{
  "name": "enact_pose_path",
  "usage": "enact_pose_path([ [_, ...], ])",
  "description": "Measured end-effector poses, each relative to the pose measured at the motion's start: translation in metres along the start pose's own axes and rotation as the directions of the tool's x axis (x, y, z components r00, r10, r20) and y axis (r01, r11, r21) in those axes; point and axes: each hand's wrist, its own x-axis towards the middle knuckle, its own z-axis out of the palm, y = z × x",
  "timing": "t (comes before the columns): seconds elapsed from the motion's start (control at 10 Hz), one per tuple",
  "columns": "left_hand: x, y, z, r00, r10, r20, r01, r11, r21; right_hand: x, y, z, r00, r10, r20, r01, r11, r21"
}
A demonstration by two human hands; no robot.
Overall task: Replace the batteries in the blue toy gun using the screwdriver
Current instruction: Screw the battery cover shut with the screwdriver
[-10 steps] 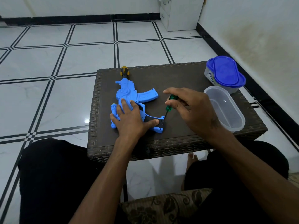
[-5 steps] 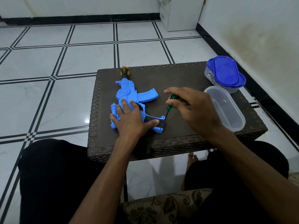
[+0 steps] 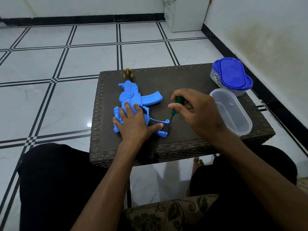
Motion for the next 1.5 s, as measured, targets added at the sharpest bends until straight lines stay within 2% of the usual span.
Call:
enact_pose_path([
  [0.1, 0.0, 0.0, 0.0, 1.0, -0.001, 0.0, 0.001, 1.0, -0.002, 0.002, -0.003, 0.004, 0.999, 0.018, 0.026, -0.016, 0.997, -0.07],
  [0.2, 0.0, 0.0, 0.001, 1.0, -0.003, -0.002, 0.003, 1.0, -0.002, 0.001, -0.007, 0.009, 0.996, 0.058, 0.064, -0.058, 0.998, 0.012],
  [0.3, 0.0, -0.001, 0.001, 1.0, -0.001, -0.009, 0.001, 1.0, 0.009, 0.0, -0.011, 0.014, 0.994, 0.081, 0.08, -0.094, 0.978, 0.184],
  [0.4, -0.001, -0.001, 0.001, 1.0, 0.001, -0.015, -0.001, 1.0, 0.014, -0.003, -0.015, 0.015, 0.986, 0.126, 0.11, -0.153, 0.946, 0.286],
  [0.5, -0.001, -0.001, 0.001, 1.0, -0.001, -0.016, 0.001, 1.0, 0.018, -0.003, -0.012, 0.011, 0.974, 0.137, 0.182, -0.188, 0.933, 0.308],
  [0.6, 0.0, 0.0, 0.001, 1.0, -0.002, -0.009, 0.002, 1.0, 0.013, 0.002, -0.005, 0.003, 0.969, 0.085, 0.234, -0.143, 0.96, 0.242],
  [0.7, -0.001, 0.0, 0.001, 1.0, -0.002, -0.003, 0.002, 1.0, 0.008, 0.004, -0.003, -0.002, 0.981, 0.037, 0.191, -0.071, 0.982, 0.176],
  [0.8, -0.001, 0.0, 0.001, 1.0, -0.003, -0.004, 0.003, 1.0, 0.006, 0.004, -0.005, -0.001, 0.995, 0.016, 0.103, -0.019, 1.0, 0.024],
  [0.9, 0.0, 0.0, 0.001, 1.0, -0.002, -0.003, 0.002, 1.0, 0.002, 0.001, -0.007, 0.004, 0.995, 0.007, 0.098, -0.004, 1.0, -0.029],
  [1.1, -0.001, 0.0, 0.001, 1.0, 0.0, -0.008, 0.0, 1.0, 0.003, 0.002, -0.012, 0.0, 0.966, 0.026, 0.258, -0.091, 0.966, 0.242],
  [1.3, -0.001, -0.001, 0.001, 1.0, 0.002, -0.01, -0.002, 1.0, 0.01, 0.006, -0.008, 0.004, 0.996, 0.0, 0.085, -0.004, 0.999, 0.037],
  [1.5, 0.0, -0.001, 0.001, 1.0, 0.004, -0.017, -0.004, 1.0, 0.02, 0.006, -0.011, -0.002, 0.966, 0.039, 0.256, -0.107, 0.96, 0.257],
])
